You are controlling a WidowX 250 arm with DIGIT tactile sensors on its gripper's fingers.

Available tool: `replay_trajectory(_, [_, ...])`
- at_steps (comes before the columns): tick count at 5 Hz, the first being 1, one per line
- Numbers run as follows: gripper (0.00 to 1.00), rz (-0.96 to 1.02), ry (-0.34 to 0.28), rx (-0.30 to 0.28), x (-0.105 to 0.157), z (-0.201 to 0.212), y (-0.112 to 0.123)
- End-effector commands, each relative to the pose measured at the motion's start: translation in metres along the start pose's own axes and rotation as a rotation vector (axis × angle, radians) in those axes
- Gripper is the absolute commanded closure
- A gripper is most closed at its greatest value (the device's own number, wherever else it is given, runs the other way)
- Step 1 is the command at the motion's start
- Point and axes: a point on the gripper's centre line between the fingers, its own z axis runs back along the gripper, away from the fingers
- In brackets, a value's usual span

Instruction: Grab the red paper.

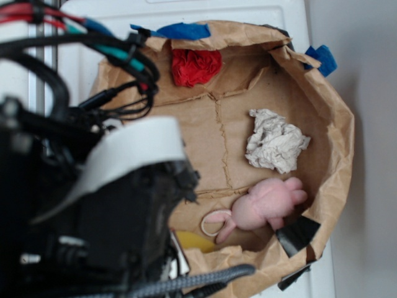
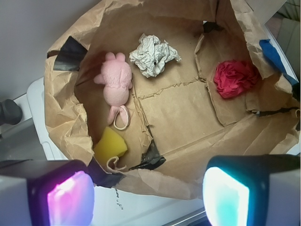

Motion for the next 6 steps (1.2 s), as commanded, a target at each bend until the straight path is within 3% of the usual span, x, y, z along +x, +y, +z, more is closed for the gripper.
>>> replay_trajectory(1, [0.0,0.027,-0.048,-0.027,0.011,0.014,0.004])
replay_trajectory(2, [0.0,0.273,-0.083,0.006,0.026,0.004,0.0])
replay_trajectory(4, [0.0,0.704,-0.14,0.101,0.031,-0.011,0.015])
replay_trajectory(5, [0.0,0.746,-0.163,0.128,0.043,-0.036,0.024])
replay_trajectory(6, [0.0,0.756,-0.22,0.088,0.059,-0.062,0.031])
